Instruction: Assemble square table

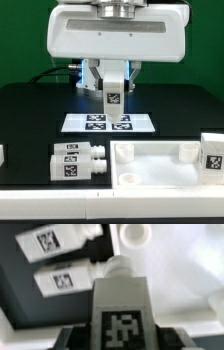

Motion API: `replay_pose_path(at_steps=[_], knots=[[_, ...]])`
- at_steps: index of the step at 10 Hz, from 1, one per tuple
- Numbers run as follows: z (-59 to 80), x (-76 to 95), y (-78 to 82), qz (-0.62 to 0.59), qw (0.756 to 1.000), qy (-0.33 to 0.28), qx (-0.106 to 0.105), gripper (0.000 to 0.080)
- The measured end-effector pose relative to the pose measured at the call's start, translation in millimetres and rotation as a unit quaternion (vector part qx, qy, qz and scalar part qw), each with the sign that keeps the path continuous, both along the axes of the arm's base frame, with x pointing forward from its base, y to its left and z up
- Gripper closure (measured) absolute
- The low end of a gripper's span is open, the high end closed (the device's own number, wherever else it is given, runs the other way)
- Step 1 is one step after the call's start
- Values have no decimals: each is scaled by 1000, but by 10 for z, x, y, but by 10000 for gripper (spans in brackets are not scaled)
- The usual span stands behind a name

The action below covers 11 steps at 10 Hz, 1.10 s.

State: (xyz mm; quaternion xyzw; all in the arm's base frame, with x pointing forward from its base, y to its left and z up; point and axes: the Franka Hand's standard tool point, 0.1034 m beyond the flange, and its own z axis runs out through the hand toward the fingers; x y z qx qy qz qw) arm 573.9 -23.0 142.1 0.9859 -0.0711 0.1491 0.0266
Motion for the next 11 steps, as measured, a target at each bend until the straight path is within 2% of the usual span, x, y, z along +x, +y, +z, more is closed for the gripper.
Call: replay_pose_path(at_steps=[2, 3, 4, 7, 10, 11], knots=[[111, 355, -64, 13, 995, -91, -35, 515], [157, 443, -91, 20, 990, -133, -52, 515], [126, 411, -113, 22, 986, -151, -62, 515], [89, 397, -108, 23, 987, -149, -62, 515], [-19, 537, -46, 21, 992, -118, -44, 515], [-49, 577, 62, 24, 992, -115, -36, 515]])
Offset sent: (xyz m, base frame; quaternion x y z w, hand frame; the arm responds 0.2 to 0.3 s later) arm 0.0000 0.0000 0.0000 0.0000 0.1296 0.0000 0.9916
